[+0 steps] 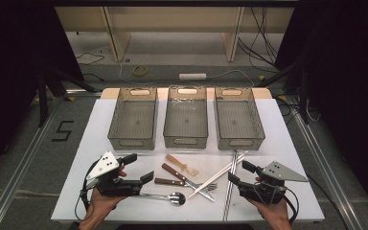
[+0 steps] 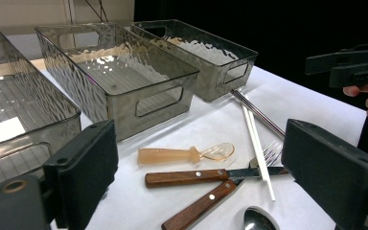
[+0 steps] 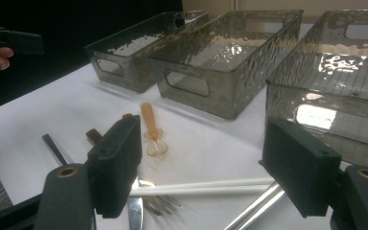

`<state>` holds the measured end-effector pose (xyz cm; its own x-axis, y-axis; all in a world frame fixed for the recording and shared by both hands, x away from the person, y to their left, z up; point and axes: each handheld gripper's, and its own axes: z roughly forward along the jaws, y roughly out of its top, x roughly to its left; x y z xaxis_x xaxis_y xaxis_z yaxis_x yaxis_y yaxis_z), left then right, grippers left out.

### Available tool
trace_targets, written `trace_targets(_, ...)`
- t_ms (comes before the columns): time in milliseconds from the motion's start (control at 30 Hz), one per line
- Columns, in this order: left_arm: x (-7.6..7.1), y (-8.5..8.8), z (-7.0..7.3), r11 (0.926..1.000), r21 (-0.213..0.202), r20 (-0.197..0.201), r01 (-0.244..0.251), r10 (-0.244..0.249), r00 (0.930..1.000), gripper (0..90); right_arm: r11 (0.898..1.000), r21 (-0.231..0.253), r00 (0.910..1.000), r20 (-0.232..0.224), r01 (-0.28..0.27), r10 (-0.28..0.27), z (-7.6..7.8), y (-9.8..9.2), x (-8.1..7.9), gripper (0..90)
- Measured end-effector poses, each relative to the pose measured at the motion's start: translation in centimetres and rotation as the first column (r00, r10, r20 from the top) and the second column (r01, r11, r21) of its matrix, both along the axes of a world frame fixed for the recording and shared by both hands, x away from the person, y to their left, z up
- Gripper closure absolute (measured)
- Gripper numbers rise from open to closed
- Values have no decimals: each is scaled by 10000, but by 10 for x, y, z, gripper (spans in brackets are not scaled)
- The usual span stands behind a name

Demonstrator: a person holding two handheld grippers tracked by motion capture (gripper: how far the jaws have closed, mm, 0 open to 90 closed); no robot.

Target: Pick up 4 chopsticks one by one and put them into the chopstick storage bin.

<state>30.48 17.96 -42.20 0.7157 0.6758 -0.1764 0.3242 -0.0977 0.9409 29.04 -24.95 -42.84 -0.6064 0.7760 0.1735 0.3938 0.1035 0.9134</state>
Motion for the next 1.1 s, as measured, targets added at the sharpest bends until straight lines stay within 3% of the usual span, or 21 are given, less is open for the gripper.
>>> trace_targets(367,0,0,0,10000,-2,-3,-7,7,10000,118,9991,-34,9977,-537,414,-416,1,-4,3,371)
trace_targets(433,0,0,0,10000,3,0,-22,22,10000,118,9975,-35,9920,-1052,701,-700,3,-6,7,410)
trace_targets(533,0,0,0,10000,1,6,-31,31,10000,118,9949,-354,9758,-1945,949,-1000,1,-7,13,418)
trace_targets(567,0,0,0,10000,-9,-3,-23,23,10000,118,9949,-354,9758,-1945,949,-1000,1,-7,13,421)
trace_targets(600,0,0,0,10000,0,3,-23,23,10000,118,9916,-604,9629,-2388,1142,-1254,-1,-8,17,444)
trace_targets(667,1,0,0,10000,-1,-4,-6,6,10000,117,9917,-735,9539,-2744,1052,-1215,-2,-9,20,466)
trace_targets(767,0,0,0,10000,-2,-4,-7,7,10000,118,9929,-688,9326,-3420,973,-1151,-7,-9,25,490)
trace_targets(800,0,0,0,10000,-7,-2,-7,7,10000,118,9929,-688,9326,-3420,973,-1151,-7,-9,25,490)
trace_targets(833,0,0,0,10000,-7,9,-2,2,10000,117,9906,-997,9204,-3707,933,-1240,-11,-8,27,506)
trace_targets(867,0,0,0,10000,-8,8,4,-4,10000,117,9906,-997,9204,-3707,933,-1240,-11,-8,27,506)
trace_targets(933,1,0,0,10000,7,6,14,-14,10000,118,9848,-1509,9088,-3933,856,-1392,-16,-7,33,533)
trace_targets(1000,0,-1,0,10000,11,18,30,-30,10000,118,9821,-1694,8990,-4129,822,-1464,-20,-7,37,550)
trace_targets(1100,1,-1,0,10000,37,37,45,-46,10000,117,9783,-1899,8925,-4227,824,-1572,-22,-7,42,563)
